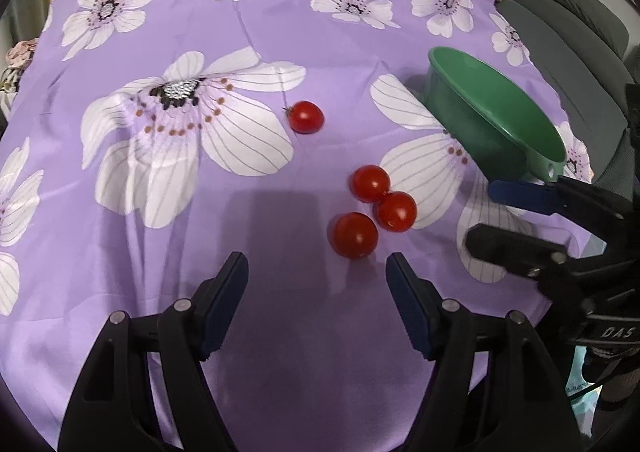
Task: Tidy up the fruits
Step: 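Move both open tools out of the bowl to the red cherry tomatoes, then close the left tool on a red cherry tomato while the right tool grasps another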
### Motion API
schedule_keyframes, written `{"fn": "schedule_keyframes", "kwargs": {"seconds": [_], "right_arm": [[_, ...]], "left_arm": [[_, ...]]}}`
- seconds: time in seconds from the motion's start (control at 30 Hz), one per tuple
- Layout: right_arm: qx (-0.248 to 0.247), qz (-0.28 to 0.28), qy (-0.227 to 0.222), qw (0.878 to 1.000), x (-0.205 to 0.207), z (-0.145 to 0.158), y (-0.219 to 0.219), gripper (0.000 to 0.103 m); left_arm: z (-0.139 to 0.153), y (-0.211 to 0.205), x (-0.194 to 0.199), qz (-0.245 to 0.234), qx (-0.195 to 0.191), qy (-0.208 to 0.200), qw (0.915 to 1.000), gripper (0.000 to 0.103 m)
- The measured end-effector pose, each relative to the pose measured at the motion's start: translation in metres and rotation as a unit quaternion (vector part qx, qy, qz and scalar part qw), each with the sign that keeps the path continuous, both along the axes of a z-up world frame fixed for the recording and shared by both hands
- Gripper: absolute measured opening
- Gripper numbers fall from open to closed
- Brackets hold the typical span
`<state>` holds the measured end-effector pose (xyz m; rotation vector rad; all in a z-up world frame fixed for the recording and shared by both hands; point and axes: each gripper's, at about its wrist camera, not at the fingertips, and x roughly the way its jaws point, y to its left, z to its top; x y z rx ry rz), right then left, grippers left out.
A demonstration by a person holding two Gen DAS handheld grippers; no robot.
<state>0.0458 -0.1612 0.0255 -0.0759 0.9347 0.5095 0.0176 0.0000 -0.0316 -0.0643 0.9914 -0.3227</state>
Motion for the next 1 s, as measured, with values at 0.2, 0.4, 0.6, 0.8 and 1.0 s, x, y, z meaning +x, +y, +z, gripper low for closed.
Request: {"fn": "schedule_keyframes", "kwargs": {"seconds": [0.2, 0.4, 0.6, 0.8, 1.0], "right_arm": [[-0.012, 0.005, 0.011, 1.0, 0.004, -0.01, 0.005, 0.059], [-0.025, 0.015, 0.02, 0.999, 0.015, -0.016, 0.013, 0.056], [-0.028, 0.027, 0.034, 0.999, 0.026, -0.022, 0.017, 0.052], [-0.012, 0.042, 0.054, 0.998, 0.036, -0.027, 0.021, 0.047], [-0.012, 0.049, 0.071, 0.996, 0.043, -0.036, 0.022, 0.044]], "left_arm": [[-0.007, -0.004, 0.005, -0.006, -0.001, 0.008, 0.9999, 0.07], [-0.009, -0.008, 0.013, -0.008, 0.008, 0.012, 0.9999, 0.064], [-0.014, -0.005, 0.021, -0.011, 0.015, 0.025, 0.9995, 0.062], [-0.013, -0.002, 0.026, -0.018, 0.001, 0.031, 0.9994, 0.055], [-0.009, 0.003, 0.03, -0.027, -0.039, 0.036, 0.9982, 0.054]]}}
